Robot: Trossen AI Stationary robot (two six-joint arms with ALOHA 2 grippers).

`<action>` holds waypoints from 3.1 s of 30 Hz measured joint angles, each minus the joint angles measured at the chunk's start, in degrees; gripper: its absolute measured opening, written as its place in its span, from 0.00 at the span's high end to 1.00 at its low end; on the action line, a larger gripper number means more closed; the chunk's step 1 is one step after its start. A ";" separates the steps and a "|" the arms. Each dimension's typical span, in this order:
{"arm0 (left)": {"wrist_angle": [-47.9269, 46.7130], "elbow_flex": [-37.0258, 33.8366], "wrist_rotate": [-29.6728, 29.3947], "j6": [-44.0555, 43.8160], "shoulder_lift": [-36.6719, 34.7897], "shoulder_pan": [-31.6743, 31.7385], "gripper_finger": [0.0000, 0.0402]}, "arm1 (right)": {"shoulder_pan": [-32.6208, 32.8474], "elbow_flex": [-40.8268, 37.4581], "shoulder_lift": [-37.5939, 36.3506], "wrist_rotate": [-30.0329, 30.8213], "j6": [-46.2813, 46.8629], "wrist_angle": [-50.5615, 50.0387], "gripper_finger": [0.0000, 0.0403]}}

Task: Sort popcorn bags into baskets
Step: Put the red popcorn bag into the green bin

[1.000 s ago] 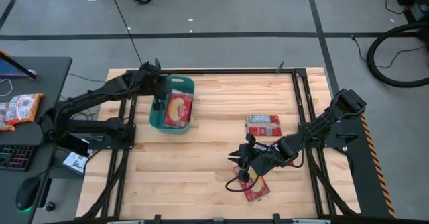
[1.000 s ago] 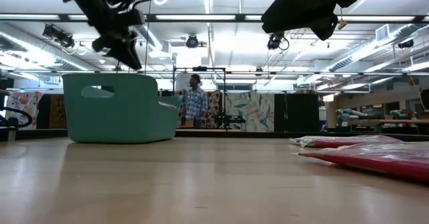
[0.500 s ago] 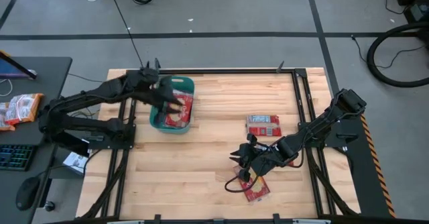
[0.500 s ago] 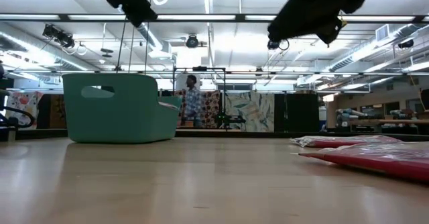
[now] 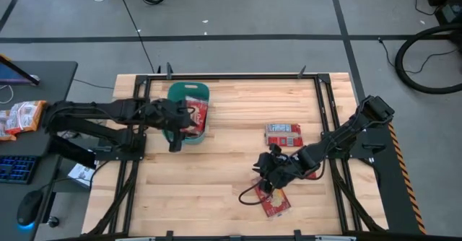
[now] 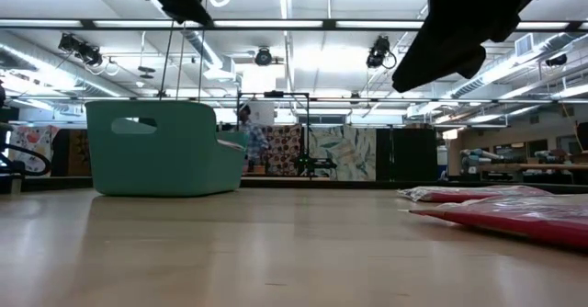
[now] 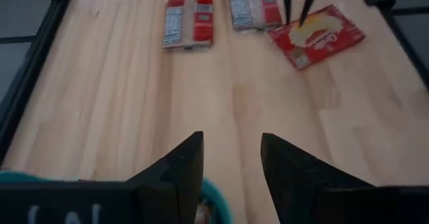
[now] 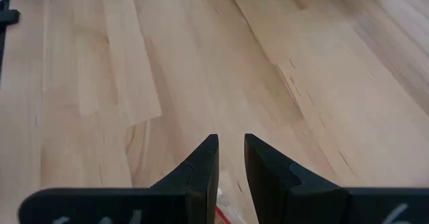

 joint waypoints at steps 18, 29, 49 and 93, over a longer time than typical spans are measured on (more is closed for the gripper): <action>39.34 -19.39 0.52 -5.39 0.23 -5.66 0.61 | -3.40 0.00 0.00 2.53 -2.31 -5.07 0.81; 38.30 -21.42 -1.33 -0.67 0.25 -5.53 0.61 | -16.31 0.00 0.00 0.89 -3.32 0.67 0.81; 42.92 -28.22 -6.04 7.11 -0.30 -2.11 0.61 | -26.82 1.93 0.00 -10.06 -7.88 -6.90 0.81; 44.43 -29.05 2.25 4.27 -1.63 2.03 0.61 | -22.86 5.28 -0.02 -5.89 7.28 -40.69 0.55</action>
